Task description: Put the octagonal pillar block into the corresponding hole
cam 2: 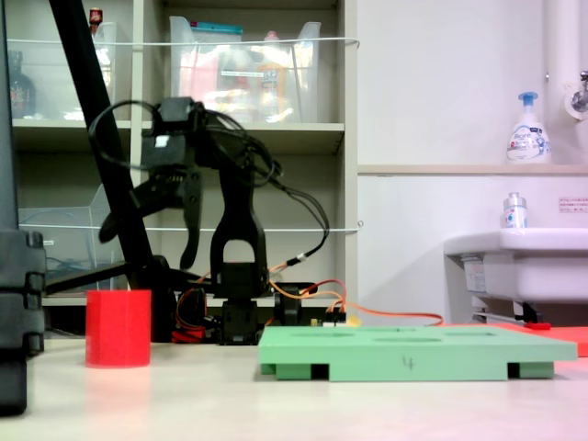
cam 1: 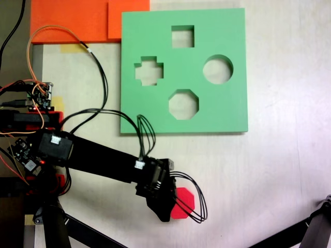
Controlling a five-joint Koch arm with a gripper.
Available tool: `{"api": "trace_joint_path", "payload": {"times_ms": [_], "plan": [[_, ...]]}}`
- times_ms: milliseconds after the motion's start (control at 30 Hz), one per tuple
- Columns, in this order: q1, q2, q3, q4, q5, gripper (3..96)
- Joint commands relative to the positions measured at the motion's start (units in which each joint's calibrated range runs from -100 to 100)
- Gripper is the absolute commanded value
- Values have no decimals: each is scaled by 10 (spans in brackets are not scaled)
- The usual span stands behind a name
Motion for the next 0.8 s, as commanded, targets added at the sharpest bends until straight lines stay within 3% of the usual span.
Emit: {"api": "trace_joint_path", "payload": {"times_ms": [33,133,800], "plan": [[-7,40,37,-26,-8,862],[-12,89,42,-26,-10,894],[-28,281,105,32,-19,891]]}}
